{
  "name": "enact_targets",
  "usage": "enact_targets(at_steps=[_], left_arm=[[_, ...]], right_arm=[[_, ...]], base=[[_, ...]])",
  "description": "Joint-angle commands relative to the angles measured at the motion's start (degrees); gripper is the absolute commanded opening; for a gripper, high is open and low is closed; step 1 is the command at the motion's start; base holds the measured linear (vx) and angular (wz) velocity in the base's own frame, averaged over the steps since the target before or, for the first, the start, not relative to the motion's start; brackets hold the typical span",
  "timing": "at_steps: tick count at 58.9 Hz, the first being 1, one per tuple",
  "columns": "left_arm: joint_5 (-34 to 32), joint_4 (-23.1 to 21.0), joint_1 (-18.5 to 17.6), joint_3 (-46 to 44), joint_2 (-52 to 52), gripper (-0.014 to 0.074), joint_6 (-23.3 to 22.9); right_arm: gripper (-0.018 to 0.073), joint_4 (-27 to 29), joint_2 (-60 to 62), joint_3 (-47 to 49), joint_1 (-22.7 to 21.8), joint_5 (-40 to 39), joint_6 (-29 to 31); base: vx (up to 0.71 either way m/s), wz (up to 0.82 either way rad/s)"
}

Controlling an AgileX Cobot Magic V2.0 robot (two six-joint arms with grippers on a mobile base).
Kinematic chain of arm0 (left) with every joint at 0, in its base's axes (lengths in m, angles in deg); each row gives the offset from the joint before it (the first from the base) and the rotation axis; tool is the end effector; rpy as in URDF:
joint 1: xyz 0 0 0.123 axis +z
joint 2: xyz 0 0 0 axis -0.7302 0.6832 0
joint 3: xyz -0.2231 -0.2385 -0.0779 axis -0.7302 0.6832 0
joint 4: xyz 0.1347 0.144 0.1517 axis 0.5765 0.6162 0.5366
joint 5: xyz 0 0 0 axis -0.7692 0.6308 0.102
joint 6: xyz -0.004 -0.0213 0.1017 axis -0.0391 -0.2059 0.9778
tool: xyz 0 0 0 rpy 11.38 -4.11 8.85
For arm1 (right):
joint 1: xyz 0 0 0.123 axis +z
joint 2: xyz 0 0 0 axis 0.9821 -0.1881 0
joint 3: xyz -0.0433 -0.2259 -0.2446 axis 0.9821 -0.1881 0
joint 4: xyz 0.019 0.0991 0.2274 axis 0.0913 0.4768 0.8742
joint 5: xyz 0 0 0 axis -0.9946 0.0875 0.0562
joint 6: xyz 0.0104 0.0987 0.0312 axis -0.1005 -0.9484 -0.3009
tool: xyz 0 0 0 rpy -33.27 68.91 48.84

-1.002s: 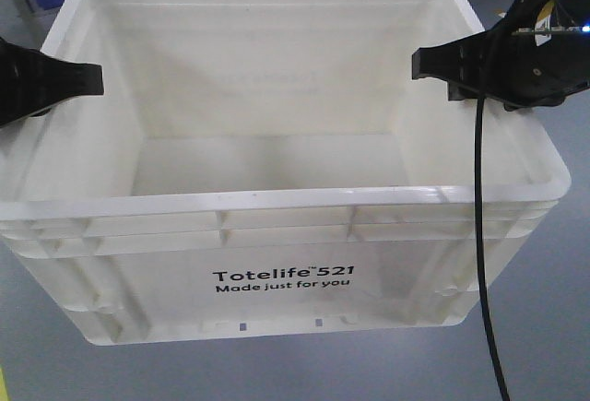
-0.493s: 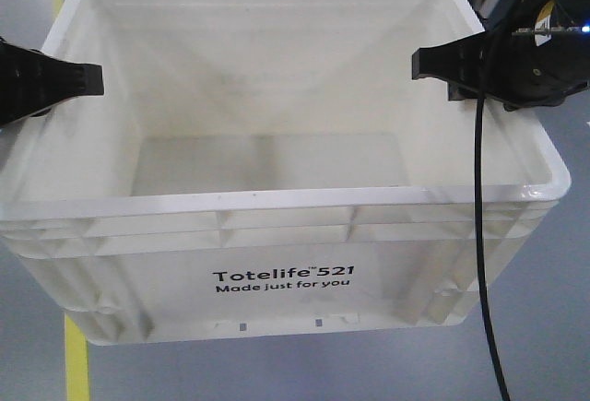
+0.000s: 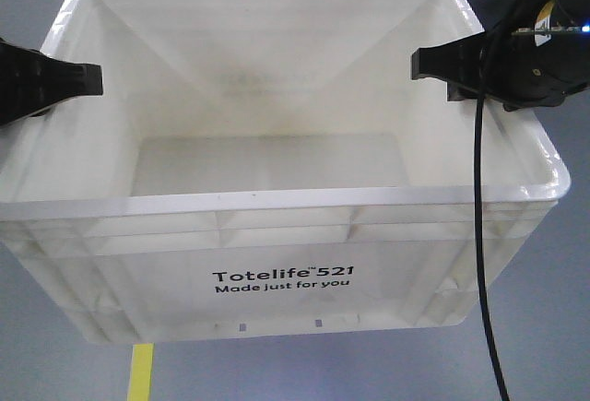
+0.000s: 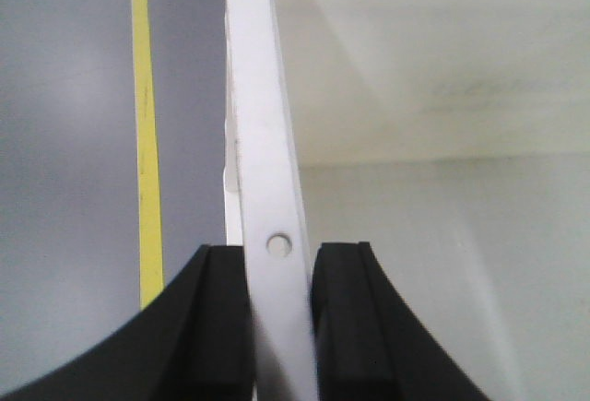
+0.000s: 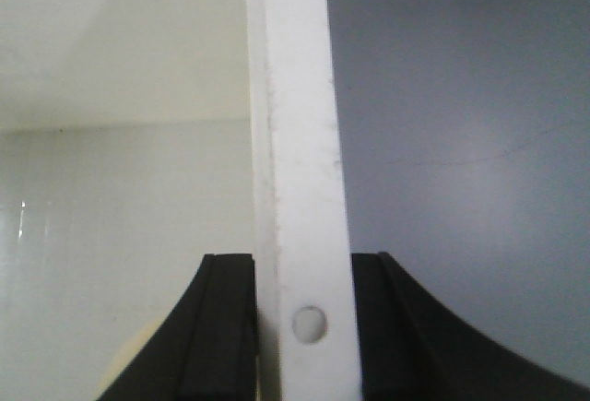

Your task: Place moving items into box and shelve

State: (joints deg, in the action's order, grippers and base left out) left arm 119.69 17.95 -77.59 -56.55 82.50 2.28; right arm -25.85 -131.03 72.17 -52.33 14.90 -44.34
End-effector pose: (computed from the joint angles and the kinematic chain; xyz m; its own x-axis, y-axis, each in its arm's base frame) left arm 0.1862 -0.0705 0.4204 -0.6408 -0.0403 -0.7666 0.0287 0.9967 -0.0763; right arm 0.2546 0.0961 0.4065 -0.7843 -0.0519 -0.6182 -0.0400 0.9987 -0.0330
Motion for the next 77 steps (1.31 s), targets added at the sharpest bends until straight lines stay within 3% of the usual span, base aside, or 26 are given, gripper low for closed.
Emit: enact_targets(at_steps=[1,77], left_arm=[[-7.3,3.9,-0.5,-2.5,-1.9,-0.0024,0.3],[-7.3,3.9,-0.5,-2.5,-1.9,-0.0024,0.3]], right_arm=[[-0.0015,-4.7,2.5,2.1,0.0,-5.1,1.1],[-0.0015,-4.7,2.5,2.1,0.0,-5.0,1.1]], base=[[0.12,0.37],[0.25,0.26]])
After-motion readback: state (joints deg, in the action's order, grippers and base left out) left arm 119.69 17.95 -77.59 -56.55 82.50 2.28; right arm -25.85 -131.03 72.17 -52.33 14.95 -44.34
